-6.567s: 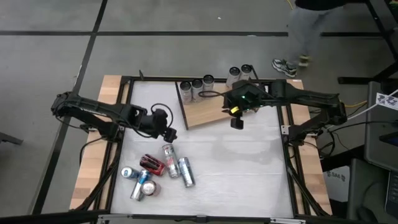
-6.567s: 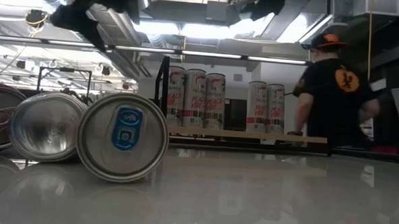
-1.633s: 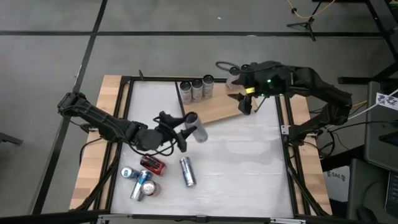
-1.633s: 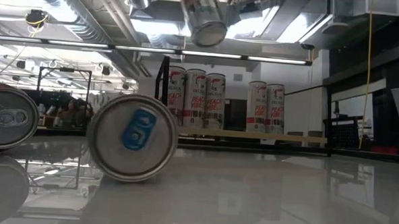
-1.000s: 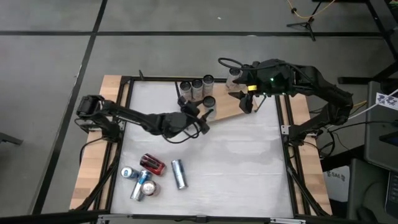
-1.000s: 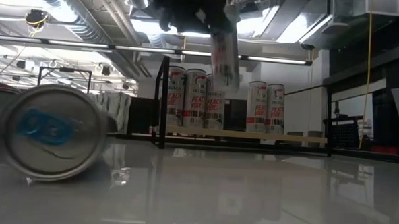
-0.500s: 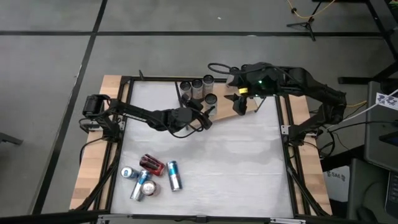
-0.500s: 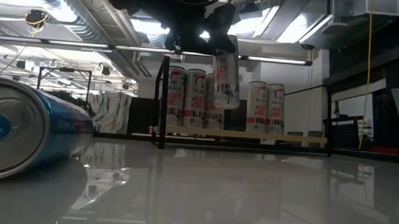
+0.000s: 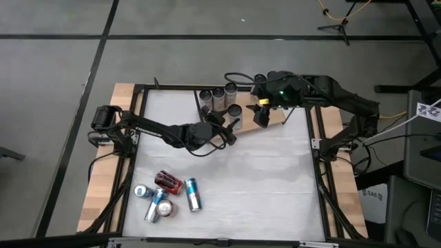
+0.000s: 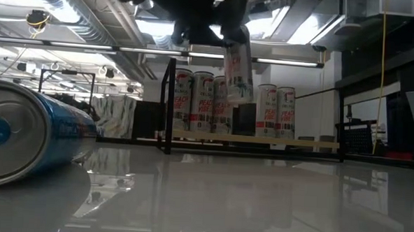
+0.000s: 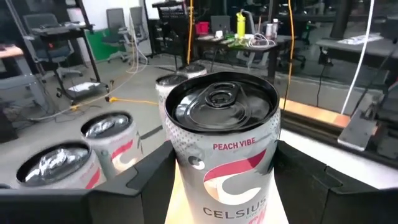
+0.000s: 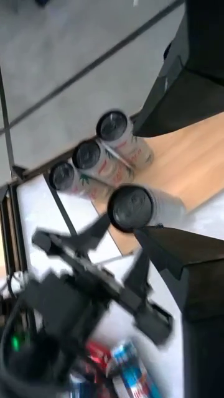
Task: Place canned beverage on shelf
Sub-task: Put the white pink soda can on the shelf aligned with the other white pink soda cans
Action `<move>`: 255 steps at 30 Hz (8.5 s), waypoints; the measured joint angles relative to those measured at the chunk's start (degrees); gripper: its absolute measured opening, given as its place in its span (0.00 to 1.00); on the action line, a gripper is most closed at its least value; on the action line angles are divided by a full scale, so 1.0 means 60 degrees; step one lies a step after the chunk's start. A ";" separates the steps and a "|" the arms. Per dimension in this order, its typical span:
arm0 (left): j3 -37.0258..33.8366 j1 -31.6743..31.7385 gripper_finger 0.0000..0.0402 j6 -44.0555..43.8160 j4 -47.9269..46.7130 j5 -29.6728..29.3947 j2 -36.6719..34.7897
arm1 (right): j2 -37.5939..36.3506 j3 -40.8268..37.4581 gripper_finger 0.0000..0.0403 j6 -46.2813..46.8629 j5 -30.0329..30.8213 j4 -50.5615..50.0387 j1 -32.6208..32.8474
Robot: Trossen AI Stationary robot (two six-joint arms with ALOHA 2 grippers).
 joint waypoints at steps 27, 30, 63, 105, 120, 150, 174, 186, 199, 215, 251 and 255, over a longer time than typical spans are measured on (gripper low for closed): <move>0.3490 0.0947 0.55 -0.0552 -0.1751 -0.1375 0.3257 | -0.0170 0.0280 0.61 -0.0289 0.0213 -0.0814 -0.1240; 0.3483 0.1022 0.55 -0.0554 -0.1843 -0.1277 0.3340 | -0.0170 0.0280 0.61 -0.0293 0.0134 -0.0823 -0.1235; 0.3483 0.1077 0.67 -0.0941 -0.2002 -0.0340 0.3415 | -0.0167 0.0280 0.61 -0.0297 0.0085 -0.0831 -0.1235; 0.3479 0.1125 0.82 -0.1249 -0.1867 0.0393 0.3202 | -0.0163 0.0280 0.61 -0.0213 0.0081 -0.1009 -0.1231; 0.3483 0.0701 0.82 -0.1212 -0.2055 0.0083 0.2621 | -0.0163 0.0284 0.61 0.0406 0.0099 -0.1005 -0.1235; 0.3491 -0.0758 0.82 -0.1948 -1.0492 0.0382 -0.2796 | 0.1508 0.0288 0.61 0.4228 -0.2717 -0.1873 -0.2399; 0.3479 -0.1185 0.82 -0.2571 -1.0945 0.0950 -0.2319 | 0.2709 0.0277 0.61 0.3698 -0.2877 -0.2709 -0.2856; 0.3479 -0.1185 0.82 -0.2575 -1.0952 0.0950 -0.2322 | 0.2748 0.0277 0.61 0.3234 -0.2645 -0.2699 -0.2856; 0.3479 -0.1185 0.82 -0.2571 -1.0982 0.0950 -0.2322 | 0.2748 -0.0678 0.61 0.2997 -0.2662 -0.2338 -0.2849; 0.3479 -0.1182 0.82 -0.2549 -1.0985 0.0950 -0.2326 | 0.2740 -0.0752 0.61 0.3007 -0.2656 -0.1955 -0.2856; 0.3479 -0.1182 0.82 -0.2546 -1.1007 0.0950 -0.2326 | 0.2740 -0.0113 0.61 0.5510 -0.1350 -0.2244 -0.2160; 0.3479 -0.1185 0.82 -0.2546 -1.1007 0.0950 -0.2326 | 0.2740 -0.0113 0.61 0.5506 -0.1339 -0.2244 -0.2160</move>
